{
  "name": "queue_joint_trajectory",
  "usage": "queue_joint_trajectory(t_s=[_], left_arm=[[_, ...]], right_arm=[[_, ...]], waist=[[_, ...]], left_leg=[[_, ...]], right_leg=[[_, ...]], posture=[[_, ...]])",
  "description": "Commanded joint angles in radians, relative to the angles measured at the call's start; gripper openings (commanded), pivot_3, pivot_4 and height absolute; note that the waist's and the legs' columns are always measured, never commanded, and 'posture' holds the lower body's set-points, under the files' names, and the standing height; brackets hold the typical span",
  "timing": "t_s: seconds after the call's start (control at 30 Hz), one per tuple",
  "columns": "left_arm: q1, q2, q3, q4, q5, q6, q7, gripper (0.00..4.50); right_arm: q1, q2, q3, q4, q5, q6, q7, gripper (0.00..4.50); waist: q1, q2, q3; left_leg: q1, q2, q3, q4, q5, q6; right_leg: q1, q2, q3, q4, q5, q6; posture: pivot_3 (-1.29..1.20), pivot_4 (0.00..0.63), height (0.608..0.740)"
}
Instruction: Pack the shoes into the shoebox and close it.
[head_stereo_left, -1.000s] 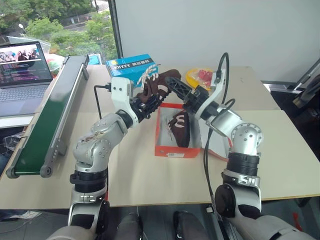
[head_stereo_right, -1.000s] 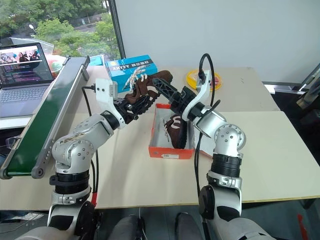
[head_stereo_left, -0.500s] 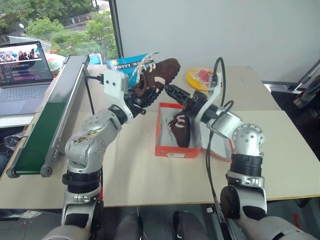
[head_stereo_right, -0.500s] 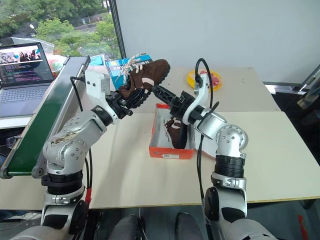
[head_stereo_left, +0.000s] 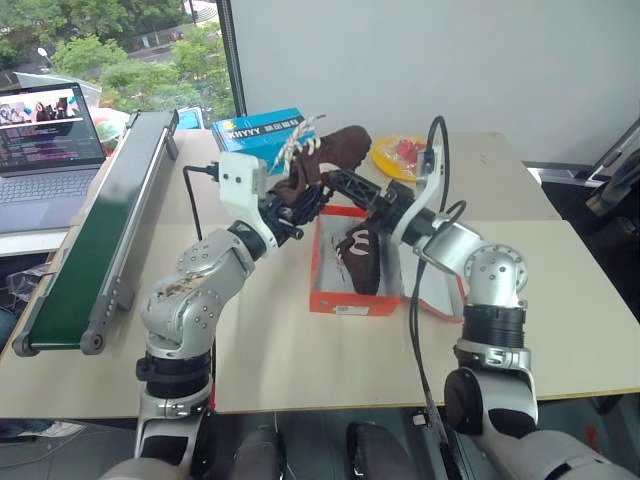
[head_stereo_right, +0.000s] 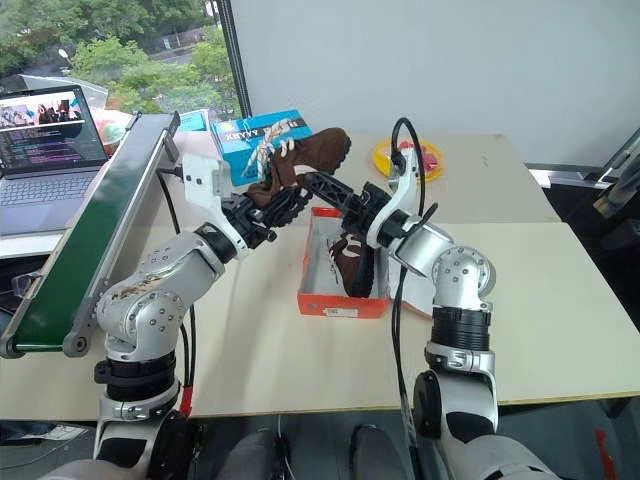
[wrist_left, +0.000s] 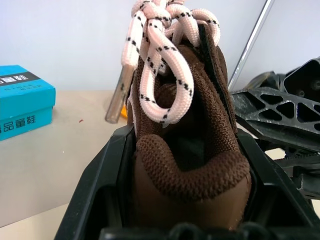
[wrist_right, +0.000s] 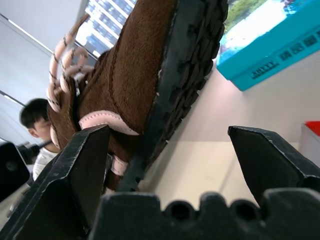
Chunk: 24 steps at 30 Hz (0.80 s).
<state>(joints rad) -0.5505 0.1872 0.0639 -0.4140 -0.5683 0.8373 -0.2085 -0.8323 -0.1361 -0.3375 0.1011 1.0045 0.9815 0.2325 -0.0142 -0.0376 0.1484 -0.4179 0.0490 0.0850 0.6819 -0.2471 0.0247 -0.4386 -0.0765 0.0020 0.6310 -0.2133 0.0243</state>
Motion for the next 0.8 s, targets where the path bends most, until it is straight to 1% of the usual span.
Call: queue_joint_trajectory(t_s=[0.03, 0.1, 0.13, 0.17, 0.23, 0.27, 0.3, 0.43, 0.47, 0.5, 0.53, 0.57, 0.63, 0.67, 0.7, 0.73, 0.8], left_arm=[[-0.002, -0.016, -0.034, -0.066, -0.043, 0.018, -0.017, 2.24], [-0.009, -0.023, -0.035, -0.066, -0.046, 0.023, -0.015, 2.24], [-0.013, -0.024, -0.036, -0.063, -0.046, 0.024, -0.015, 2.22], [-0.017, -0.024, -0.035, -0.06, -0.046, 0.024, -0.015, 2.22], [-0.025, -0.02, -0.027, -0.052, -0.044, 0.021, -0.014, 2.22], [-0.028, -0.019, -0.022, -0.048, -0.044, 0.02, -0.013, 2.22], [-0.03, -0.017, -0.017, -0.045, -0.043, 0.02, -0.01, 2.22], [-0.038, 0.006, 0.012, -0.029, -0.036, 0.02, -0.003, 2.22], [-0.043, 0.0, 0.046, -0.022, -0.069, 0.022, -0.005, 2.22], [-0.055, -0.017, 0.096, -0.011, -0.131, 0.03, 0.001, 2.97], [-0.072, -0.018, 0.137, 0.001, -0.165, 0.031, 0.006, 3.2], [-0.089, -0.002, 0.156, 0.01, -0.168, 0.03, 0.006, 3.55], [-0.115, 0.037, 0.189, 0.035, -0.163, 0.027, 0.011, 4.25], [-0.124, 0.051, 0.206, 0.046, -0.168, 0.028, 0.013, 4.5], [-0.131, 0.069, 0.225, 0.058, -0.175, 0.032, 0.011, 4.5], [-0.132, 0.107, 0.24, 0.07, -0.17, 0.033, -0.008, 4.5], [-0.116, 0.206, 0.253, 0.091, -0.143, 0.026, -0.064, 4.5]], right_arm=[[-0.043, -0.001, -0.018, -0.005, 0.02, -0.032, 0.001, 4.5], [-0.04, 0.011, -0.006, 0.011, -0.007, -0.052, 0.003, 4.5], [-0.037, 0.02, -0.001, 0.02, -0.016, -0.063, 0.004, 3.96], [-0.035, 0.026, 0.005, 0.025, -0.024, -0.071, 0.003, 3.79], [-0.034, 0.03, 0.008, 0.025, -0.029, -0.075, 0.002, 3.06], [-0.034, 0.031, 0.006, 0.025, -0.029, -0.075, 0.002, 2.86], [-0.035, 0.032, 0.005, 0.026, -0.03, -0.076, 0.001, 2.43], [-0.041, 0.026, 0.003, 0.03, -0.047, -0.088, -0.011, 1.29], [-0.043, 0.021, 0.005, 0.03, -0.053, -0.091, -0.012, 1.09], [-0.046, 0.015, 0.008, 0.031, -0.06, -0.095, -0.012, 0.88], [-0.05, 0.007, 0.011, 0.031, -0.069, -0.1, -0.01, 0.69], [-0.052, -0.002, 0.015, 0.032, -0.08, -0.106, -0.009, 0.56], [-0.06, -0.024, 0.027, 0.036, -0.108, -0.117, -0.005, 0.5], [-0.064, -0.033, 0.03, 0.039, -0.118, -0.119, -0.001, 0.48], [-0.07, -0.045, 0.036, 0.044, -0.129, -0.118, 0.003, 0.48], [-0.081, -0.066, 0.049, 0.051, -0.153, -0.114, 0.006, 0.48], [-0.116, -0.111, 0.082, 0.08, -0.214, -0.112, 0.001, 0.48]], waist=[[0.0, 0.0, 0.0], [0.0, 0.0, 0.0], [0.0, 0.0, 0.0], [0.0, 0.0, 0.0], [0.0, 0.0, 0.0], [0.0, 0.0, 0.0], [0.0, 0.0, 0.0], [0.0, 0.0, 0.0], [0.0, 0.0, 0.0], [0.0, 0.0, 0.0], [0.0, 0.0, 0.0], [0.0, 0.0, 0.0], [0.0, 0.0, 0.0], [0.0, 0.0, 0.0], [-0.001, 0.0, 0.0], [-0.001, 0.0, 0.0], [-0.005, 0.001, 0.0]], left_leg=[[0.0, 0.0, 0.0, 0.0, 0.0, 0.0], [0.0, 0.0, 0.0, 0.0, 0.0, 0.0], [0.0, 0.0, 0.0, 0.0, 0.0, 0.0], [0.0, 0.0, 0.0, 0.0, 0.0, 0.0], [0.0, 0.0, 0.0, 0.0, 0.0, 0.0], [0.0, 0.0, 0.0, 0.0, 0.0, 0.0], [0.0, 0.0, 0.0, 0.0, 0.0, 0.0], [0.0, 0.0, 0.0, 0.0, 0.0, 0.0], [0.0, 0.0, 0.0, 0.0, 0.0, 0.0], [0.0, 0.0, 0.0, 0.0, 0.0, 0.0], [0.0, 0.0, 0.0, 0.0, 0.0, 0.0], [0.0, 0.0, 0.0, 0.0, 0.0, 0.0], [0.0, 0.0, 0.0, 0.0, 0.0, 0.0], [0.0, 0.0, 0.0, 0.0, 0.0, 0.0], [0.0, 0.0, 0.0, 0.0, 0.0, 0.0], [0.0, 0.0, 0.0, 0.0, 0.0, 0.0], [0.0, 0.0, 0.0, 0.0, 0.0, 0.0]], right_leg=[[0.0, 0.0, 0.0, 0.0, 0.0, 0.0], [0.0, 0.0, 0.0, 0.0, 0.0, 0.0], [0.0, 0.0, 0.0, -0.001, 0.0, 0.0], [0.0, 0.0, 0.0, -0.001, 0.0, 0.0], [0.0, 0.0, 0.0, -0.001, 0.0, 0.0], [0.0, 0.0, 0.0, 0.0, 0.0, 0.0], [0.0, 0.0, 0.0, 0.0, 0.0, 0.0], [0.0, 0.0, 0.0, 0.0, 0.0, 0.0], [0.0, 0.0, 0.0, 0.0, 0.0, 0.0], [0.0, 0.0, 0.0, 0.0, 0.0, 0.0], [0.0, 0.0, 0.0, 0.0, 0.0, 0.0], [0.0, 0.0, 0.0, -0.001, 0.0, 0.0], [0.0, 0.0, 0.0, -0.001, 0.0, 0.0], [0.0, 0.0, 0.0, -0.001, 0.0, 0.0], [0.0, 0.0, 0.0, -0.001, 0.0, 0.0], [0.0, 0.0, 0.0, -0.001, 0.0, 0.0], [-0.001, 0.0, 0.0, -0.001, 0.0, 0.0]], posture=[[0.0, 0.15, 0.74], [0.0, 0.15, 0.74], [0.0, 0.15, 0.74], [0.0, 0.15, 0.74], [0.0, 0.15, 0.74], [0.0, 0.15, 0.74], [0.0, 0.15, 0.74], [0.0, 0.15, 0.74], [0.0, 0.15, 0.74], [0.0, 0.15, 0.74], [0.0, 0.15, 0.74], [0.0, 0.15, 0.74], [0.0, 0.15, 0.74], [0.0, 0.15, 0.74], [0.0, 0.15, 0.74], [0.0, 0.15, 0.74], [0.0, 0.15, 0.74]])
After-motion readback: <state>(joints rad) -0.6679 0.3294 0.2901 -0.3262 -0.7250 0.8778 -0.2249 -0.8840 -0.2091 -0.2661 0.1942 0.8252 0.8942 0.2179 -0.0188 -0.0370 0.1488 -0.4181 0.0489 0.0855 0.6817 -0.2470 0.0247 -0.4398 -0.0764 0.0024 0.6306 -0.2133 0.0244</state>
